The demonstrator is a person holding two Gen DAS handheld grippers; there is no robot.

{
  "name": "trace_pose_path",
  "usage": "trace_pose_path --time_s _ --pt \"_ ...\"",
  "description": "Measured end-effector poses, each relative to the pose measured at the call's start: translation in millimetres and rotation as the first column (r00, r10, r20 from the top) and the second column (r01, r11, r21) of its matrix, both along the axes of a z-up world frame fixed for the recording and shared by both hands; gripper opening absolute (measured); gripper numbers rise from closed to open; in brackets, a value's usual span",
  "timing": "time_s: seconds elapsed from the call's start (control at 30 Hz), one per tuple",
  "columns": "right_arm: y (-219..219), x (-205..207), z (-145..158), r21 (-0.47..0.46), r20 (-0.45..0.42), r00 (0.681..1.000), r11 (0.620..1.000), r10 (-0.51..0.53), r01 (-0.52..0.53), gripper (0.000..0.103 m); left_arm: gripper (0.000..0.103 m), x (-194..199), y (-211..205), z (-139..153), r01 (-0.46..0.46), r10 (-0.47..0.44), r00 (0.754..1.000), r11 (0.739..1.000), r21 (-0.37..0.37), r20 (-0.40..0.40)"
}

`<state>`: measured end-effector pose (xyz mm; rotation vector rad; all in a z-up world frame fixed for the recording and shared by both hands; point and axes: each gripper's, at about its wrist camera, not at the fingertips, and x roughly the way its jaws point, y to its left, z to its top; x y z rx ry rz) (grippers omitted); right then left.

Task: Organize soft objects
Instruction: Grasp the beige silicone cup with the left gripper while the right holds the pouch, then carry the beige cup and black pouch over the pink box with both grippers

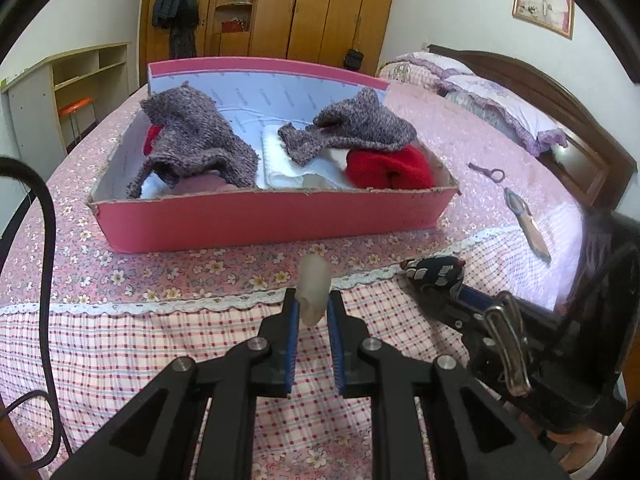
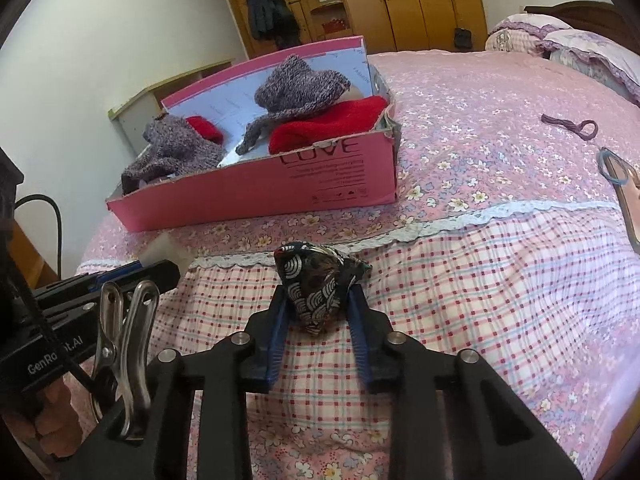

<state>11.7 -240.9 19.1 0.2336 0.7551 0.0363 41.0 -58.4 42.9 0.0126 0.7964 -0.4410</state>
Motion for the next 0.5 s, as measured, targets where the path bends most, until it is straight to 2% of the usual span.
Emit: trace_pose_path --time_s 0.23,0.5 --pt "-5 -10 13 0.012 0.052 0.999 1.000 0.004 -0.005 0.028 0.014 -4 6 12 -0.003 0.003 1.000 1.000 -0.024 0.020" --pt "-6 -19 25 0.008 0.071 0.997 1.000 0.014 -0.014 0.028 0.014 -8 14 27 -0.009 0.012 0.999 0.999 -0.045 0.053"
